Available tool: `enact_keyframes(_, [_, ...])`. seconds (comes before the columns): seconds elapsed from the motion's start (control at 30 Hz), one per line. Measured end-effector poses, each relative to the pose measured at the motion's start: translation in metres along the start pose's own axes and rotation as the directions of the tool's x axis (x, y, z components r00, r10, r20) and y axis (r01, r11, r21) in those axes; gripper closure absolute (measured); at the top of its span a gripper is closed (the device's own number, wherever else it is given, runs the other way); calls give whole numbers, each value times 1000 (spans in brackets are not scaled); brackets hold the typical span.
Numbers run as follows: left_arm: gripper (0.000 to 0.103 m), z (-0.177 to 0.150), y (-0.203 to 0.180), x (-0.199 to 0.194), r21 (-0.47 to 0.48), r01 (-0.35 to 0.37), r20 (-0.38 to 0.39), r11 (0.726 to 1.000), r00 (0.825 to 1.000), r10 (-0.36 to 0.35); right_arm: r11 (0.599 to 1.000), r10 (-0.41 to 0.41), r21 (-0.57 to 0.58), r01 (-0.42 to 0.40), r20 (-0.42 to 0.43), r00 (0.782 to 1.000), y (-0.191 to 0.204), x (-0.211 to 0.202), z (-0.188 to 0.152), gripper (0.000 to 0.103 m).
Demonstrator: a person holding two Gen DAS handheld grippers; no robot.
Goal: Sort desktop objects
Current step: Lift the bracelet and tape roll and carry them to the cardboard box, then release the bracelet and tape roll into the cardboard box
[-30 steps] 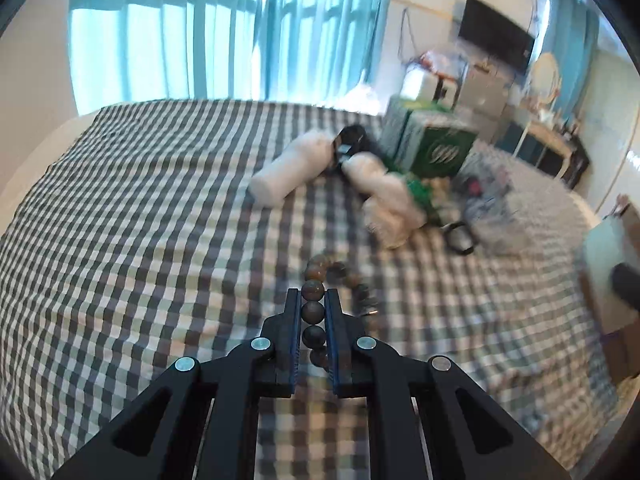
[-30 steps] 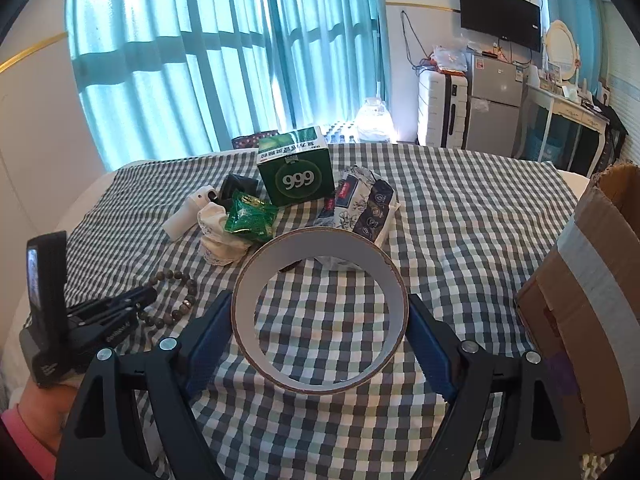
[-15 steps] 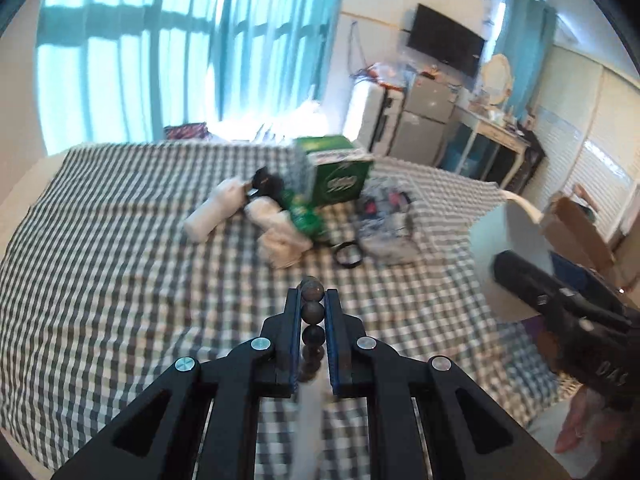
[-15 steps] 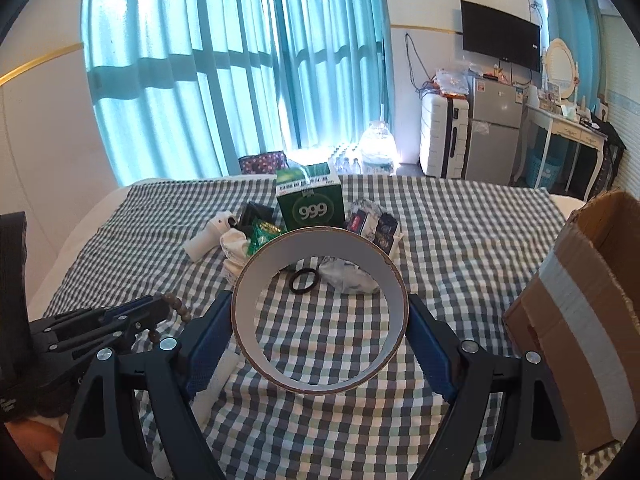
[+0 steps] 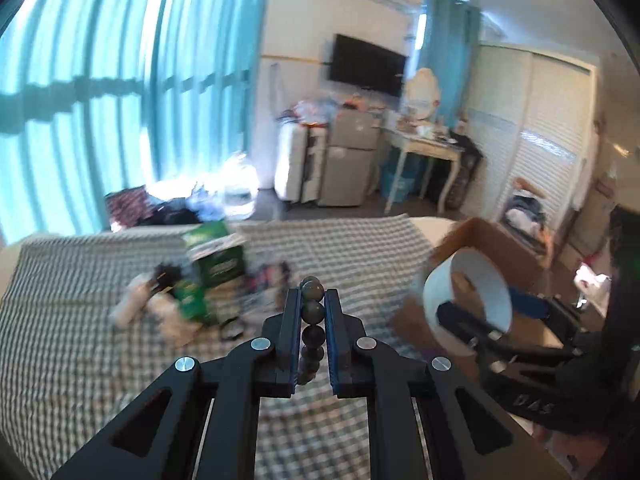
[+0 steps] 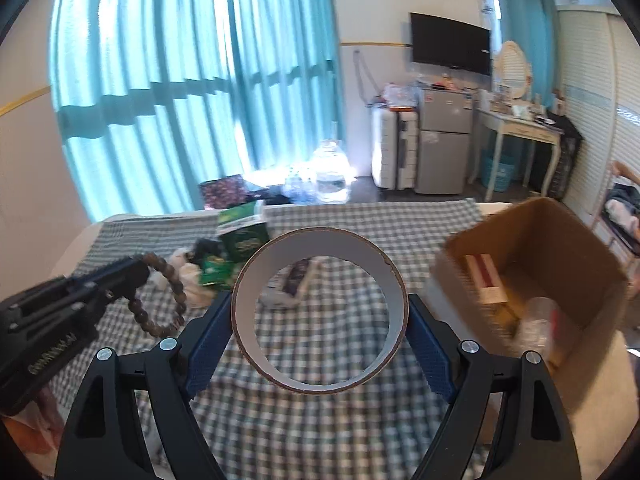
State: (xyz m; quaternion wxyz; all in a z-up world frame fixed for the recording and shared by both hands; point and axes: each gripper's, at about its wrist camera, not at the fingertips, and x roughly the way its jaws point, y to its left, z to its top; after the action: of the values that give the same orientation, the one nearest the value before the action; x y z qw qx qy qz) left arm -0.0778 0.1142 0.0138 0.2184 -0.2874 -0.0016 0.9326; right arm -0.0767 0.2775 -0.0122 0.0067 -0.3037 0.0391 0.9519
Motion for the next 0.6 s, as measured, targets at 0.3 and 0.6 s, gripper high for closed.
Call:
enact_keyframes(0.3, [93, 44, -123, 40, 137, 203, 2, 970, 979, -205, 967, -229, 105, 231, -32, 973, -102, -27, 9, 20])
enact_keyframes(0.6, [93, 37, -176, 123, 153, 286, -103, 946, 957, -273, 941, -248, 210, 265, -104, 963, -172, -8, -12, 20])
